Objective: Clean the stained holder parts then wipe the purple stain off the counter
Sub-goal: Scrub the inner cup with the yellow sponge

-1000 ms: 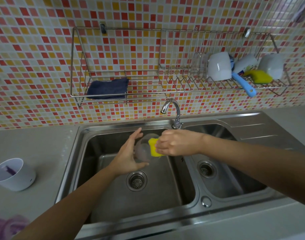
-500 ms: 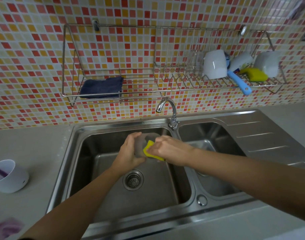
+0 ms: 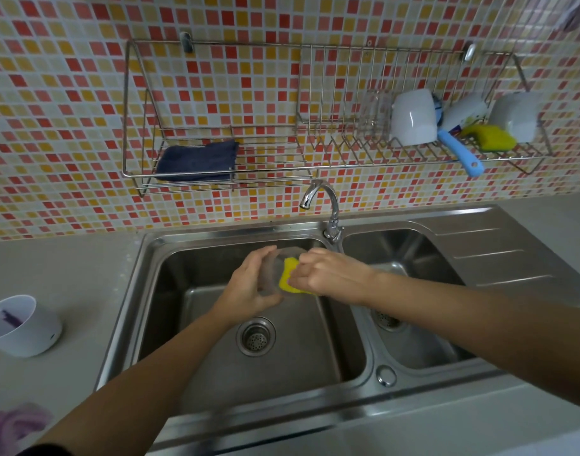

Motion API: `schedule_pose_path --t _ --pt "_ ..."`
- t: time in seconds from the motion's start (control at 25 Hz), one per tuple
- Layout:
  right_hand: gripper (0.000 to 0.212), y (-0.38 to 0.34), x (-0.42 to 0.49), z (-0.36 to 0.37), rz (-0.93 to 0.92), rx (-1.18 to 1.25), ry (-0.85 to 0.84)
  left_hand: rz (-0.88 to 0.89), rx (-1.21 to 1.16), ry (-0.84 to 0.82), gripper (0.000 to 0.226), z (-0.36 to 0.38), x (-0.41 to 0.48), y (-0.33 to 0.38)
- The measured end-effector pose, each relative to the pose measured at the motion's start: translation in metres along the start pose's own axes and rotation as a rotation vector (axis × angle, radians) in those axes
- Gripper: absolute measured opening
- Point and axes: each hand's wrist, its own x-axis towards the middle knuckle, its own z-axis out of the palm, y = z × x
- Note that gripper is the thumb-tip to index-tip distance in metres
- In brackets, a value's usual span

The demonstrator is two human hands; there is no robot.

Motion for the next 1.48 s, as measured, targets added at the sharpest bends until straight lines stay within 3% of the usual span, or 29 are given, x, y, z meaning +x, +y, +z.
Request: schedule_pose_path --t 0.12,0.32,0.56,0.76,0.92,1.0,1.08,1.2,1.24,1.4,1.48 --pt "0.040 -0.006 0.000 0.000 0.175 0.397 -0.011 -0.073 -0.014 0.109 0.087 -0.002 -0.003 -0.007" --pt "0.035 -0.003 0.000 -0.002 0.197 0.280 -0.152 -0.081 0.000 0.066 0.086 0.000 -0.006 -0.002" --pt "0.037 -0.009 -0.004 -0.008 0.212 0.370 -0.122 -0.133 -0.017 0.129 0.088 0.000 -0.011 -0.007" --pt "0.029 -0.008 -0.003 -0.009 0.165 0.225 -0.215 -0.090 -0.040 0.095 0.088 0.007 -0.008 0.006" --pt "0.013 0.004 -0.006 -0.016 -0.149 -0.201 -0.189 -0.012 -0.027 -0.084 0.099 -0.005 -0.006 0.003" --pt "0.013 0.006 -0.005 -0.016 -0.235 -0.276 -0.168 0.058 0.046 -0.114 0.099 -0.006 -0.005 0.003" --pt "0.015 0.000 0.000 -0.018 -0.114 -0.206 -0.118 0.060 0.062 -0.039 0.090 -0.003 -0.004 0.003" --pt "0.039 -0.013 0.003 -0.017 0.363 0.489 -0.118 0.015 0.065 0.091 0.084 -0.004 -0.006 -0.001" --pt "0.044 -0.017 0.003 -0.019 0.456 0.588 -0.148 0.009 0.068 0.107 0.084 -0.005 -0.007 -0.004" --pt "0.033 -0.018 0.003 -0.018 0.215 0.227 -0.241 0.022 0.075 0.070 0.083 -0.005 -0.009 -0.007" --pt "0.020 -0.023 0.006 -0.018 0.278 0.325 -0.274 0.015 0.035 0.068 0.084 0.001 -0.008 -0.002"
